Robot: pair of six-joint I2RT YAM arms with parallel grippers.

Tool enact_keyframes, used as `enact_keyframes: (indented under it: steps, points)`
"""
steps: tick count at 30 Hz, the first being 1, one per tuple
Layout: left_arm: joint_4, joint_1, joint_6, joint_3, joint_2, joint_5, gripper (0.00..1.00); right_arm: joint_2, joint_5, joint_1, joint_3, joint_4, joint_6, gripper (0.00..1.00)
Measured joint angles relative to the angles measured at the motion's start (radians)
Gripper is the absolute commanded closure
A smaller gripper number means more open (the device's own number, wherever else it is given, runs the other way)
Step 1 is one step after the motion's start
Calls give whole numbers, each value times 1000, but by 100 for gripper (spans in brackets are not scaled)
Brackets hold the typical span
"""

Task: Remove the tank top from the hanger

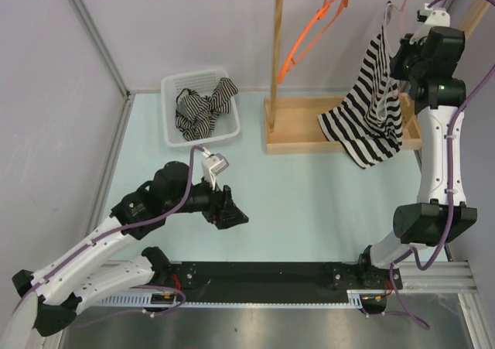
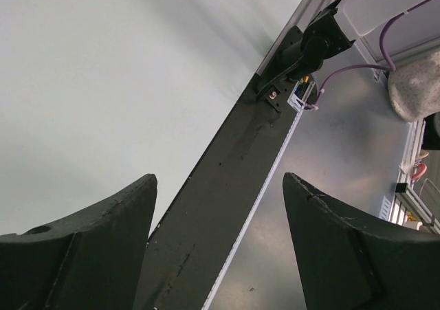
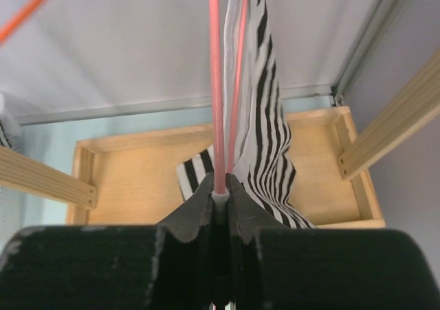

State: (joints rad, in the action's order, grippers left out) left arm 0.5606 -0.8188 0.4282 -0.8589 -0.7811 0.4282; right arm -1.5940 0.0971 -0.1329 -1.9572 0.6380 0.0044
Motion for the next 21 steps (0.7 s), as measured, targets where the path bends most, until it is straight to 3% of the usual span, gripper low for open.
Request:
enact_keyframes:
  steps: [10,21]
  points:
    - [-48,0,27,0,-50,-3,22,94,-201,147,-24,41,66,100]
    - [-107,0,51,-5,-122,-6,20,533,-291,206,372,52,194,100]
